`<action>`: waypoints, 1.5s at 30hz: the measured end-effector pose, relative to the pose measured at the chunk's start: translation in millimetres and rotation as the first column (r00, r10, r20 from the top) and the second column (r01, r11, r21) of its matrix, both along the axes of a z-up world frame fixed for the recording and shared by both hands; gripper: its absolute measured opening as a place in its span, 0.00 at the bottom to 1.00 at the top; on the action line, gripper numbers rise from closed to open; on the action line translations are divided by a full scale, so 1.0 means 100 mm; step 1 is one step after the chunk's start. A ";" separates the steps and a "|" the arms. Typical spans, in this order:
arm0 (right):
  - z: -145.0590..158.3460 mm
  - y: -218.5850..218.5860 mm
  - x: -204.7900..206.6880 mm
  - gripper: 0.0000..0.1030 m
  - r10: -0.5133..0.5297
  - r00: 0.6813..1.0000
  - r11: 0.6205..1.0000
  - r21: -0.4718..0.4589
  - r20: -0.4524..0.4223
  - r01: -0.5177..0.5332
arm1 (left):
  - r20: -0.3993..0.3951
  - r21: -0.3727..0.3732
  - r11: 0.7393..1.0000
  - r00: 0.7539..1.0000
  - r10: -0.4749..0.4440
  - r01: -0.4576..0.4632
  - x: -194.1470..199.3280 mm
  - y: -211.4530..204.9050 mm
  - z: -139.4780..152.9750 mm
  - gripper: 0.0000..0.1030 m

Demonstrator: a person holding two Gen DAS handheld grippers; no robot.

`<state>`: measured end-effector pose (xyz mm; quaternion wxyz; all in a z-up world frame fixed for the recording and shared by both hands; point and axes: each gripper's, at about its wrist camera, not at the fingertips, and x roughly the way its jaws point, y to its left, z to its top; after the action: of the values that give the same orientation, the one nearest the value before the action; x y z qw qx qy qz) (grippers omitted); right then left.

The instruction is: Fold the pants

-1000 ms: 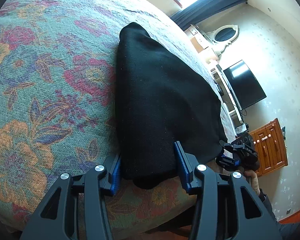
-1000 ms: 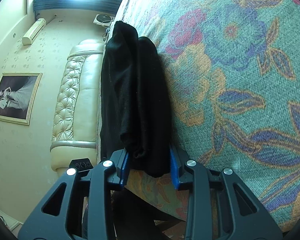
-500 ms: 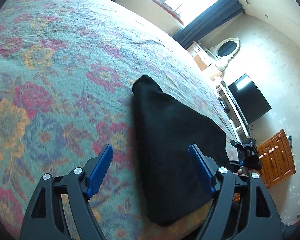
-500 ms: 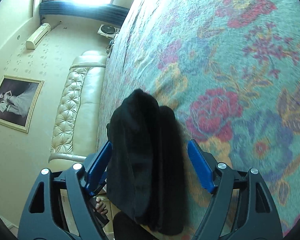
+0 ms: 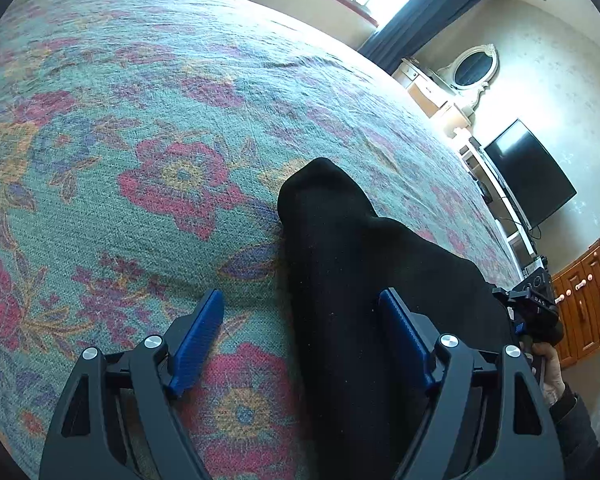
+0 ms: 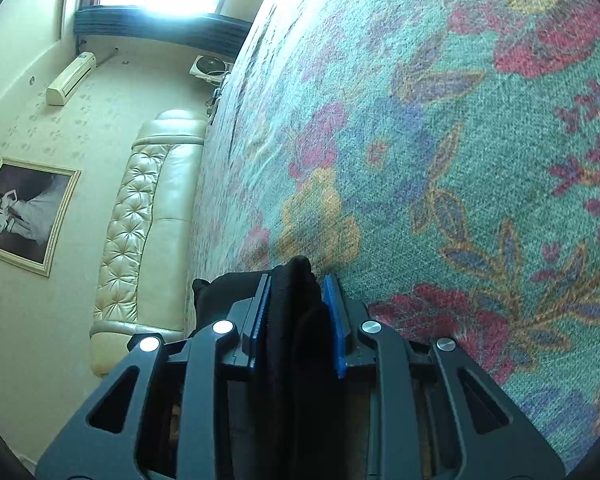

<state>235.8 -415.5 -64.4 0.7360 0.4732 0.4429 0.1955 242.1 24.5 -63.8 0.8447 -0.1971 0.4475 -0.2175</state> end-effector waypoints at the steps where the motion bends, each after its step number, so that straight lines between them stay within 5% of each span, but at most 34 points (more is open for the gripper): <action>1: 0.01 -0.02 -0.03 0.29 -0.001 1.000 1.000 0.005 0.011 0.001 | 0.001 -0.010 1.000 1.000 0.006 -0.006 -0.03 0.03 0.01 0.76; 6: 0.21 -0.10 -0.36 0.64 -0.072 0.997 0.997 0.034 0.020 0.072 | -0.007 -0.049 0.998 0.999 0.049 -0.050 -0.28 0.20 0.07 0.76; 9: 0.25 0.01 -0.56 0.65 0.000 1.000 1.000 0.015 0.021 0.000 | -0.005 -0.059 0.995 0.997 0.078 -0.078 -0.48 0.29 0.08 0.76; 12: 0.24 0.04 -0.81 0.55 0.019 1.000 0.987 -0.159 0.019 -0.016 | -0.007 -0.043 0.993 0.994 0.106 -0.106 -0.67 0.34 0.10 0.77; 14: 0.27 0.00 -0.96 0.56 -0.009 0.999 0.984 -0.178 0.034 0.015 | -0.001 -0.014 0.992 0.992 0.126 -0.126 -0.82 0.36 0.12 0.79; 20: 0.41 -0.07 -1.41 0.82 -0.139 0.990 0.957 -0.252 0.034 0.143 | 0.001 0.064 0.979 0.981 0.192 -0.192 -1.18 0.36 0.16 0.84; 24: 0.48 0.15 -1.64 0.88 -0.125 0.991 0.926 -0.354 0.040 0.131 | -0.030 0.065 0.967 0.968 0.248 -0.246 -1.31 0.39 0.16 0.84; 29: 0.51 0.46 -1.85 0.88 -0.102 0.993 0.861 -0.495 0.061 0.119 | -0.025 0.106 0.961 0.965 0.259 -0.256 -1.42 0.36 0.16 0.84; 39: 0.44 0.99 -2.14 0.94 -0.015 0.995 0.624 -0.777 0.096 0.084 | 0.041 0.168 0.938 0.953 0.300 -0.303 -1.61 0.28 0.12 0.88; 45: 0.41 1.07 -2.27 0.97 -0.023 0.995 0.580 -0.809 0.101 0.096 | 0.055 0.205 0.926 0.949 0.312 -0.316 -1.68 0.24 0.11 0.89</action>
<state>8.5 -308.1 -22.9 0.8939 0.0910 0.4376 -0.0346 74.4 48.5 -52.4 0.8896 -0.1728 0.4216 -0.0328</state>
